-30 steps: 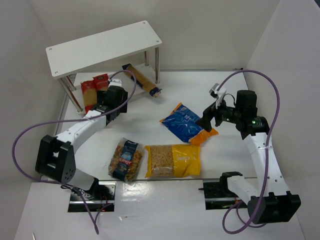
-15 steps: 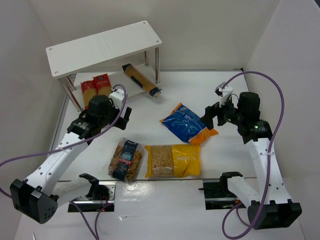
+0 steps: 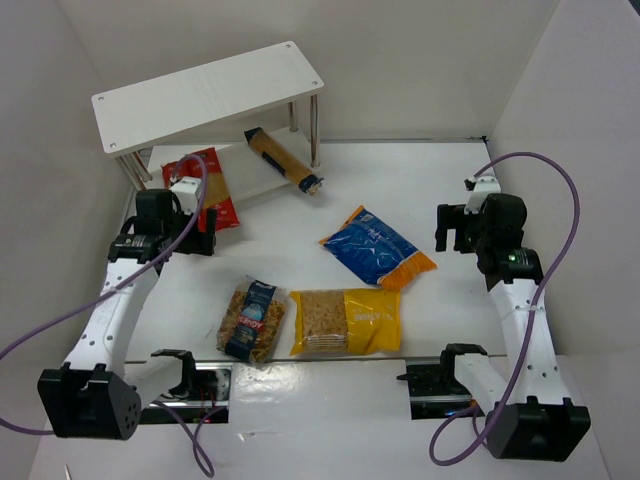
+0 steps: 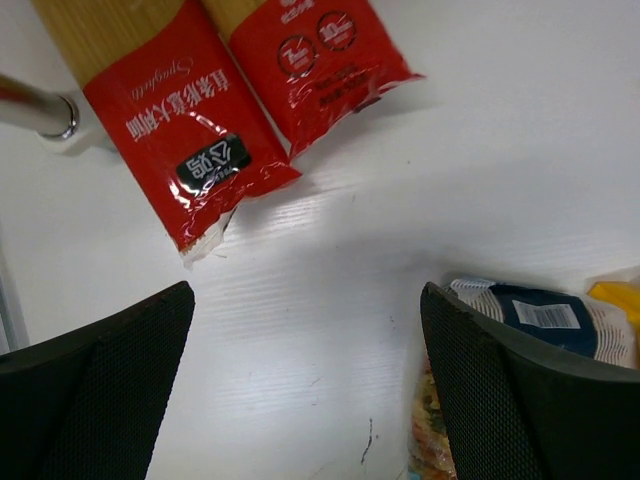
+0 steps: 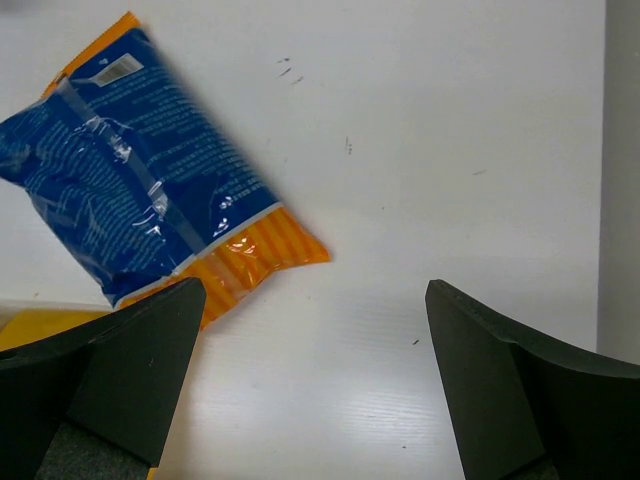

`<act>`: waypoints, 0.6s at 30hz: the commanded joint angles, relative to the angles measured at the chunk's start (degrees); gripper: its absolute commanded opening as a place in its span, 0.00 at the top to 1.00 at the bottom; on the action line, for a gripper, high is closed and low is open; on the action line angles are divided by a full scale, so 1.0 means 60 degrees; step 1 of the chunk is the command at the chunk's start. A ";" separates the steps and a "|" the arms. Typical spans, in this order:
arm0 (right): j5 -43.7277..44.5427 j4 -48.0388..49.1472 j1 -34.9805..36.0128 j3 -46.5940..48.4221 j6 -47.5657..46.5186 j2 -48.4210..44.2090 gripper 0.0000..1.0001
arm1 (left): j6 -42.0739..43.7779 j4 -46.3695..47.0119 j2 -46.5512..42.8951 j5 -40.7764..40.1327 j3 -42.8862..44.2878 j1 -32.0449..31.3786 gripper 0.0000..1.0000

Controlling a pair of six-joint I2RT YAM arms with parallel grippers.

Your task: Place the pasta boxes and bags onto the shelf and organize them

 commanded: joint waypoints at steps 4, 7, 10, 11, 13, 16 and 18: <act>0.0495 0.0705 -0.0408 -0.0068 0.0226 -0.0147 0.00 | 0.0131 -0.0290 0.0517 0.0564 0.0094 0.0466 0.00; 0.0495 0.0706 -0.0614 -0.0068 0.0226 0.0058 0.00 | 0.0131 -0.0290 0.0386 0.0564 0.0094 0.0466 0.00; 0.0379 0.0706 -0.0614 -0.0068 0.0226 0.0176 0.00 | 0.0131 -0.0290 0.0005 0.0461 0.0006 0.0553 0.00; 0.0378 0.0706 -0.0614 -0.0068 0.0125 0.0263 0.00 | 0.0131 -0.0290 -0.0185 0.0461 0.0006 0.0554 0.00; 0.0378 0.0706 -0.0614 0.0019 0.0124 0.0366 0.00 | 0.0131 -0.0203 -0.0274 0.0461 -0.0082 0.0641 0.00; 0.0276 0.0706 -0.0614 0.0020 0.0124 0.0366 0.00 | 0.0131 -0.0203 -0.0522 0.0564 -0.0082 0.0729 0.00; 0.0276 0.0706 -0.0614 0.0020 0.0124 0.0366 0.00 | 0.0234 -0.0203 -0.0625 0.0652 -0.0082 0.0817 0.00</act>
